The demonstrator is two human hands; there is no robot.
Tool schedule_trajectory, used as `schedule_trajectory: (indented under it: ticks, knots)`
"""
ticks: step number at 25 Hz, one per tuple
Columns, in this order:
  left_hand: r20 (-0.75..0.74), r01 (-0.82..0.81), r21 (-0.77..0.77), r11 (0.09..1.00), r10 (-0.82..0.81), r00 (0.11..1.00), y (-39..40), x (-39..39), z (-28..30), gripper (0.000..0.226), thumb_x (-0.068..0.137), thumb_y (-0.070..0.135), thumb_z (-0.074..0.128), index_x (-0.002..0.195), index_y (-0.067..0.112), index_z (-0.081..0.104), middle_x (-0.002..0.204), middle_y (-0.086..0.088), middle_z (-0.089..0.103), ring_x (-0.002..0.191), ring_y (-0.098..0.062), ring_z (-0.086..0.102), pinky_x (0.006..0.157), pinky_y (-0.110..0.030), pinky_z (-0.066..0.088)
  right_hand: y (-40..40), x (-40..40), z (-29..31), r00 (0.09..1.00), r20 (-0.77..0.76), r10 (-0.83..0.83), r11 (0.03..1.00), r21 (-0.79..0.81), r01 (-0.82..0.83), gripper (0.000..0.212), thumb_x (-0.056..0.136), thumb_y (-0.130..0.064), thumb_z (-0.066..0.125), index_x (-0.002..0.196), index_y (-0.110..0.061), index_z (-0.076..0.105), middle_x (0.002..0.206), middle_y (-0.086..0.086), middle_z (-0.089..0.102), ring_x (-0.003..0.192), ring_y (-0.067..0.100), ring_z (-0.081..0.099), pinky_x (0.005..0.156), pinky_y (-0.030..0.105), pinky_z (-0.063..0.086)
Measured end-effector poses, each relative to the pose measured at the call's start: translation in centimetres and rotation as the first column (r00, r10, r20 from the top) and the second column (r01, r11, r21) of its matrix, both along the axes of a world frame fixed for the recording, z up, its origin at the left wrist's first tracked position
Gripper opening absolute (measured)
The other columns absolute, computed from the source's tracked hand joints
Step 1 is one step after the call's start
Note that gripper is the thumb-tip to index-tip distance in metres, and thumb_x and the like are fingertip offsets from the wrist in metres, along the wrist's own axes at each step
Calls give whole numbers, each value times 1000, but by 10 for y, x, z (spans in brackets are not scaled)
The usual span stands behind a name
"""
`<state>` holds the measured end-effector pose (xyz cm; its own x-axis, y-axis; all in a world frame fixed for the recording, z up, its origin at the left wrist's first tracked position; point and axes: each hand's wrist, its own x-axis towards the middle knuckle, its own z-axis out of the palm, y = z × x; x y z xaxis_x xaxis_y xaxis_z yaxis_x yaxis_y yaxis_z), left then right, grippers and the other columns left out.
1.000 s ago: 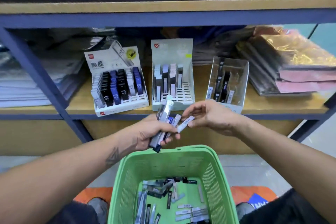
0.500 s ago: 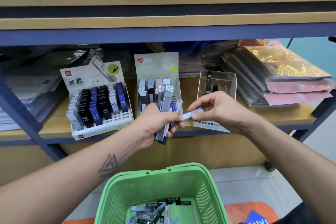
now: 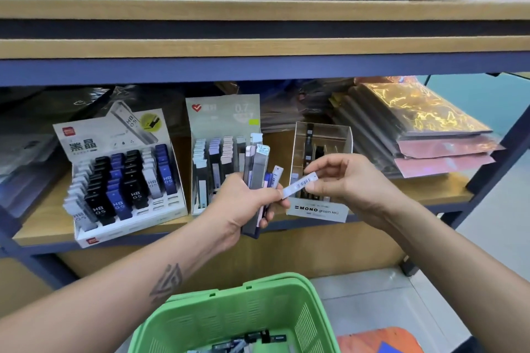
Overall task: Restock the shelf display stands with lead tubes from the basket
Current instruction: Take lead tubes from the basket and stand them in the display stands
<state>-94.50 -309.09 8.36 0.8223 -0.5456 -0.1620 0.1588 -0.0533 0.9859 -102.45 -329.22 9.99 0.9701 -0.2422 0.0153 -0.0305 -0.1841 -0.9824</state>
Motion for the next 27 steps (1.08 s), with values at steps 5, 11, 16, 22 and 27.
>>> schedule_trajectory:
  ticks: [5, 11, 16, 22, 27]
  knots:
    - [-53, 6, -6, 1000, -7, 999, -15, -7, -6, 30, 88, 6, 72, 108, -13, 61, 88, -25, 74, 54, -22, 50, 46, -27, 41, -7, -9, -3, 997, -24, -80, 959, 272, 83, 23, 82, 7, 72, 105, 3, 72, 91, 23, 75, 79, 25, 72, 73, 29, 62]
    - [-124, -53, -83, 995, 43, 991, -23, 1, 4, 13, 89, 2, 68, 95, -9, 64, 79, -24, 71, 50, -18, 52, 42, -24, 43, -38, -13, 19, 925, 179, -335, 933, -77, 352, 18, 84, 4, 76, 102, 1, 71, 85, 18, 76, 79, 28, 76, 74, 30, 61]
    - [-119, -81, -76, 994, 72, 990, -22, 6, 2, 16, 88, 2, 69, 98, -9, 64, 75, -22, 70, 51, -19, 52, 42, -24, 42, -46, -14, 20, 918, 196, -344, 820, -413, 395, 9, 85, -11, 80, 94, -12, 77, 79, 3, 76, 77, 16, 74, 73, 27, 58]
    - [-115, -50, -38, 998, 45, 992, -22, 3, -2, 12, 87, 2, 69, 93, -8, 65, 75, -21, 70, 51, -19, 52, 43, -25, 43, -36, 0, -10, 934, 126, -333, 616, -721, 317, 7, 84, -13, 81, 83, -16, 74, 78, -4, 70, 77, 15, 67, 71, 28, 51]
    - [-135, 16, -4, 1000, -16, 991, -24, -5, -8, 10, 87, 2, 69, 86, -8, 65, 75, -23, 69, 51, -20, 52, 43, -25, 42, -30, 12, -30, 936, 83, -343, 602, -745, 287, 3, 86, -12, 78, 86, -14, 76, 87, 5, 73, 82, 20, 68, 76, 31, 54]
